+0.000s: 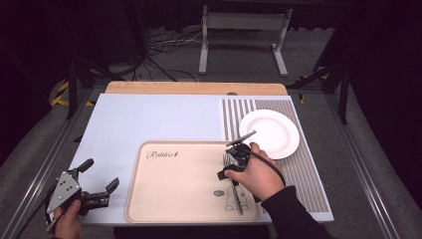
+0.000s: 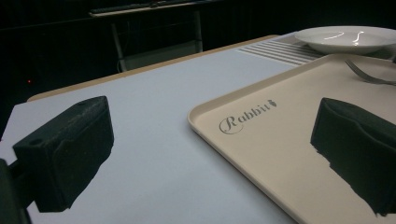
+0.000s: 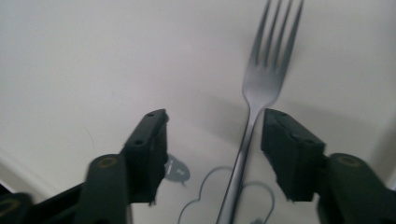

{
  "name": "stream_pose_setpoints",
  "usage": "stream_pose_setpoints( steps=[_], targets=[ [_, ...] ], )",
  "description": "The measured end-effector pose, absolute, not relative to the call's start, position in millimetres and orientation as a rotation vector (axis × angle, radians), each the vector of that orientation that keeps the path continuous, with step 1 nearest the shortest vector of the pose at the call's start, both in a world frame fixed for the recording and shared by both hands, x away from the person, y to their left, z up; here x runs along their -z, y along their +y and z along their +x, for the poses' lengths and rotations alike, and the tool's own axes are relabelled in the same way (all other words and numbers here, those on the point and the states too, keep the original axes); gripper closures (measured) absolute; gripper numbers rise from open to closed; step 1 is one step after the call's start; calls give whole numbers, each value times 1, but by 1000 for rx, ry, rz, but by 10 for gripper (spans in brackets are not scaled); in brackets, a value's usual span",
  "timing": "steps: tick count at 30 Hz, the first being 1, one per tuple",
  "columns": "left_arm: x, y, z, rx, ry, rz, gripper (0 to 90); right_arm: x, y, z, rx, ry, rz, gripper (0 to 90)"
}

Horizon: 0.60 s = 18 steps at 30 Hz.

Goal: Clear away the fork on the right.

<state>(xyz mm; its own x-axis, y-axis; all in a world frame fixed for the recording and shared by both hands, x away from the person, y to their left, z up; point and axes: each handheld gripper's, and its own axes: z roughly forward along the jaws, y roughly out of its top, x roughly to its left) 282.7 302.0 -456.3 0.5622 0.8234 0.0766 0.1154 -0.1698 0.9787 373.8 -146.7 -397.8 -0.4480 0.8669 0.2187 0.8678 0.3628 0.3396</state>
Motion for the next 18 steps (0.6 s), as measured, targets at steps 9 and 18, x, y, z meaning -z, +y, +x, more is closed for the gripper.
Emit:
stream_pose_setpoints(
  steps=[9, 18],
  targets=[
    [456, 302, 283, -765, 802, 1642, 1, 406, -144, 379, 936, -2869, -1252, 337],
    [456, 302, 283, -766, 802, 1641, 1, 418, -141, 386, 1031, -3002, -1023, 527]
  ],
)
